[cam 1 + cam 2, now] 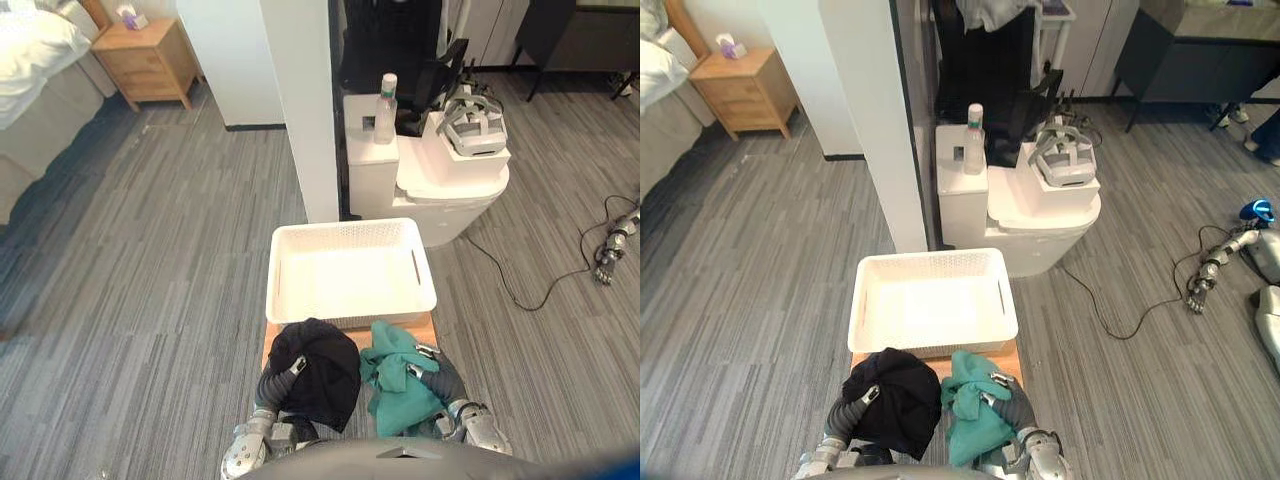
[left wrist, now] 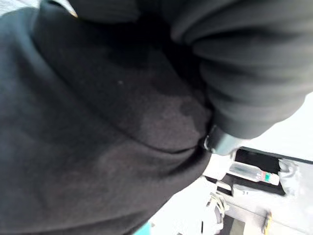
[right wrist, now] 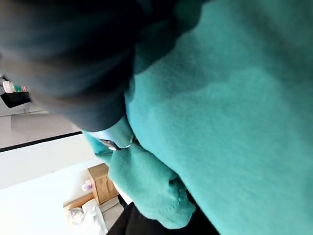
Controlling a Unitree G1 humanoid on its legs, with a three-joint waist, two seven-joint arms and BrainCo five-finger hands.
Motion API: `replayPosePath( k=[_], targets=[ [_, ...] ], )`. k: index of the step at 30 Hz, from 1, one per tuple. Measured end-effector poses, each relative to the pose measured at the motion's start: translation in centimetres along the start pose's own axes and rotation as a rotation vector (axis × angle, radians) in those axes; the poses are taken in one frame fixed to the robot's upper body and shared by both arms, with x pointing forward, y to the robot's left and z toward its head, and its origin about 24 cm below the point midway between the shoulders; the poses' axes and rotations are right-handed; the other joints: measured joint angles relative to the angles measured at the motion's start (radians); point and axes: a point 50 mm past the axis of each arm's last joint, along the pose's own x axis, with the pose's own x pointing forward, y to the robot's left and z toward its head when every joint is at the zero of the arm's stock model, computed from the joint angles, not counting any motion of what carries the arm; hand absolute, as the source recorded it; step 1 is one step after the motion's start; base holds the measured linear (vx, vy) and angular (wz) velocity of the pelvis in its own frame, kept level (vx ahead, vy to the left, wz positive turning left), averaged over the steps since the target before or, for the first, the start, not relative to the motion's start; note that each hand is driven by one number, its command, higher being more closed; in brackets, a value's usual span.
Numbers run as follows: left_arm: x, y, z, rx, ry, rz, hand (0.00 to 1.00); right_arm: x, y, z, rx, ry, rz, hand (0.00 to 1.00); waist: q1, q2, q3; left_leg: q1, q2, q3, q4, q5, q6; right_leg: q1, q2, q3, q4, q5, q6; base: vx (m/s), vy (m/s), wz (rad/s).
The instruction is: Tidy the bed and pick cloth on bed and put in laundry
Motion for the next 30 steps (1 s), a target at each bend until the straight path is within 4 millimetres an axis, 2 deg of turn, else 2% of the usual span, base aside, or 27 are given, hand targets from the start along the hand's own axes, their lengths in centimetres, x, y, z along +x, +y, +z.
replayPosePath(
  k=[1,2,3,4,6,9,10,11,14,17,19,22,25,27,28,30],
  targets=[
    [0.0,0.0,0.0,0.0,-0.001,-0.005,1.0,0.0,-0.1,0.0,-0.002,0.002,-0.003,1.0,0.005,0.003,0.001,-0.001,-0.022,0.0,-0.054,-0.006,0.005,0.002,-0.008,0.013,-0.003,0.002,0.003,0.13,0.125,-0.67],
    [0.0,-0.1,0.0,-0.001,-0.002,-0.011,1.0,0.1,-0.2,0.1,-0.003,-0.004,-0.004,1.0,0.015,0.007,0.002,-0.002,-0.057,-0.004,-0.186,0.012,0.01,0.003,-0.018,0.039,-0.005,0.004,0.013,0.11,0.148,-0.6],
    [0.0,-0.4,0.0,-0.006,-0.007,-0.025,1.0,0.1,-0.3,0.2,-0.006,-0.004,-0.004,1.0,0.014,0.026,-0.005,-0.003,-0.064,-0.015,-0.328,0.099,0.004,0.003,-0.009,0.051,-0.005,0.002,0.03,0.11,0.161,-0.62],
    [-0.1,-0.4,-0.2,-0.009,0.001,-0.023,1.0,0.0,-0.5,0.0,-0.012,0.007,-0.007,1.0,0.022,0.032,-0.003,0.005,-0.066,-0.014,-0.33,0.131,0.014,0.006,-0.008,0.064,-0.006,0.003,0.043,0.12,0.167,-0.44],
    [-0.2,-0.5,-0.1,-0.011,-0.005,-0.023,1.0,-0.3,0.2,-0.4,0.002,0.02,0.006,1.0,0.01,0.011,-0.032,0.017,-0.093,0.011,-0.363,0.119,0.018,0.022,-0.024,0.084,-0.063,0.025,0.07,0.2,0.177,-0.3],
    [0.2,-0.3,0.3,0.002,-0.016,-0.03,1.0,-0.7,0.4,-0.9,0.018,0.035,-0.002,1.0,0.005,-0.008,-0.043,0.055,-0.118,0.054,-0.405,0.132,0.032,0.022,-0.039,0.111,-0.08,0.035,0.079,0.2,0.124,-0.36],
    [0.2,-0.4,0.3,0.004,-0.014,-0.036,1.0,-0.8,0.4,-0.9,0.02,0.036,-0.007,1.0,-0.001,-0.007,-0.043,0.063,-0.123,0.054,-0.409,0.135,0.033,0.028,-0.043,0.11,-0.081,0.035,0.08,0.17,0.081,-0.04],
    [0.3,-0.7,0.4,0.008,-0.015,-0.055,1.0,-0.9,0.3,-1.0,0.023,0.038,-0.024,1.0,-0.024,-0.005,-0.042,0.078,-0.132,0.047,-0.434,0.15,0.037,0.042,-0.048,0.107,-0.087,0.036,0.081,0.1,0.032,0.14],
    [0.5,-1.2,0.5,0.01,-0.014,-0.085,1.0,-1.1,0.0,-1.2,0.039,0.04,-0.102,1.0,-0.037,-0.001,-0.04,0.113,-0.132,0.049,-0.461,0.163,0.033,0.07,-0.043,0.108,-0.095,0.037,0.08,0.04,0.0,0.09],
    [0.1,-1.6,0.0,0.0,0.009,-0.096,1.0,-2.3,-1.7,-1.8,0.075,0.054,-0.291,1.0,-0.026,-0.006,-0.039,0.158,-0.121,0.053,-0.472,0.159,0.022,0.097,-0.027,0.11,-0.095,0.033,0.07,-0.06,-0.048,-0.12],
    [-0.5,-1.7,-0.6,-0.005,0.042,-0.098,1.0,-3.7,-4.0,-2.0,0.067,0.054,-0.477,1.0,-0.027,-0.006,-0.045,0.174,-0.105,0.059,-0.485,0.137,0.009,0.107,-0.015,0.118,-0.096,0.007,0.066,-0.1,-0.055,-0.14],
    [-1.0,-1.5,-1.0,-0.013,0.063,-0.085,1.0,-5.2,-6.2,-1.2,0.059,0.006,-0.628,1.0,-0.034,-0.017,-0.052,0.175,-0.102,0.064,-0.509,0.139,-0.003,0.095,-0.008,0.121,-0.095,0.003,0.071,-0.12,-0.064,-0.05],
    [-1.9,-1.1,-1.6,-0.016,0.093,-0.077,1.0,-6.2,-8.3,2.0,-0.001,-0.141,-0.725,1.0,-0.037,-0.04,-0.066,0.172,-0.101,0.063,-0.536,0.152,-0.012,0.072,-0.001,0.125,-0.092,0.006,0.073,-0.02,-0.02,-0.12],
    [-2.4,-0.5,-1.8,-0.001,0.111,-0.081,1.0,-6.5,-9.9,5.9,-0.072,-0.305,-0.73,1.0,-0.035,-0.062,-0.082,0.172,-0.101,0.052,-0.54,0.154,-0.011,0.072,0.002,0.126,-0.092,0.007,0.072,0.04,0.0,0.0],
    [-2.4,-0.3,-1.8,0.001,0.113,-0.08,1.0,-6.5,-10.3,7.1,-0.095,-0.353,-0.721,1.0,-0.035,-0.066,-0.086,0.172,-0.101,0.05,-0.541,0.155,-0.011,0.072,0.003,0.124,-0.093,0.007,0.071,0.08,0.001,0.04],
    [-2.5,0.6,-1.7,-0.007,0.126,-0.061,1.0,-6.1,-11.5,12.0,-0.193,-0.536,-0.653,1.0,-0.032,-0.078,-0.099,0.166,-0.105,0.045,-0.544,0.155,-0.008,0.067,0.001,0.122,-0.094,0.006,0.074,0.08,0.015,0.01]
  ],
)
